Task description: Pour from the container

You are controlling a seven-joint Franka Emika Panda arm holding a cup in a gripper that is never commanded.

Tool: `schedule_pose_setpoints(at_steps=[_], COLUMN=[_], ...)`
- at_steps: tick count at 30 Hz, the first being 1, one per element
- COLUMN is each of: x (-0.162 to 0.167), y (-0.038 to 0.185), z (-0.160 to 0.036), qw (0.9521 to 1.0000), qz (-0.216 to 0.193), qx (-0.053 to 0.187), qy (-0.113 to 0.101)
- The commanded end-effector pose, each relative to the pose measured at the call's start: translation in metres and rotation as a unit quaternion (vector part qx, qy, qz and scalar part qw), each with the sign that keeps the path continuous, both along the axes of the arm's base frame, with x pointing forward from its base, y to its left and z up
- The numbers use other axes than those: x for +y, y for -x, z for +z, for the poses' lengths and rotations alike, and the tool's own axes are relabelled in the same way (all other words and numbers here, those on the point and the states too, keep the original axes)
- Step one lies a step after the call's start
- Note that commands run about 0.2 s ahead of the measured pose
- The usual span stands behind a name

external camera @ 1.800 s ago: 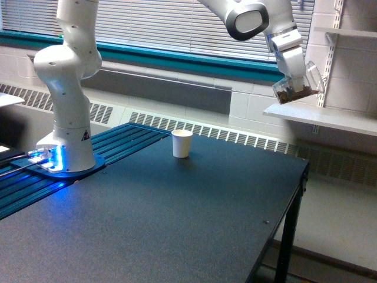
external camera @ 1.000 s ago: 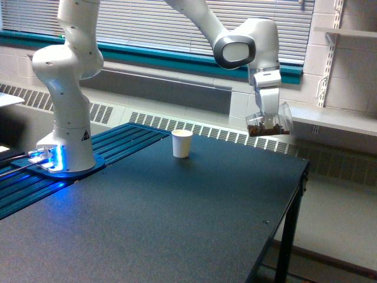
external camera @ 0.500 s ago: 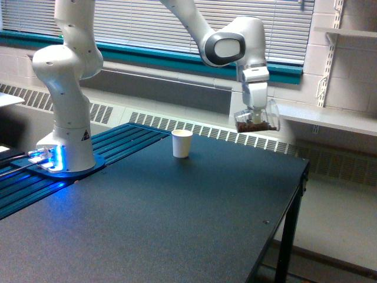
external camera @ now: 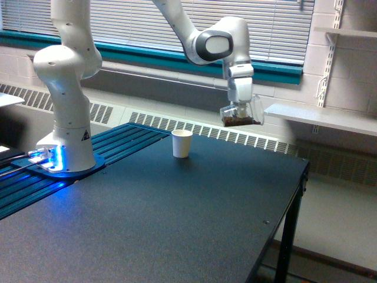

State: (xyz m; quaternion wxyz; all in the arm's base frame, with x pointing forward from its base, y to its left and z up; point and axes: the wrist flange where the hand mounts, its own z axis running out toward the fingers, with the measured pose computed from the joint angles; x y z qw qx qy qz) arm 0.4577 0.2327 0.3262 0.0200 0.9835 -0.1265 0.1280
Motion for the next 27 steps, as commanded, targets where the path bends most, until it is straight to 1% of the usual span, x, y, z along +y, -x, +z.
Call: schedule_pose_setpoints(at_steps=[1,7,17,23,25,27], x=[0.009,0.019,0.037,0.05,0.053,0.051], y=[0.023,0.046,0.094,0.123,0.13,0.134], z=[0.005,0.008,-0.001,-0.007,-0.008,-0.01], qw=[0.9996,0.9994,0.9991,0.9993,0.9992,0.9988], qz=[-0.027,-0.031,-0.036,-0.018,-0.014,-0.015], qx=[-0.01,-0.015,-0.005,-0.001,0.0,-0.004], qy=[0.001,0.007,0.021,0.033,0.037,0.046])
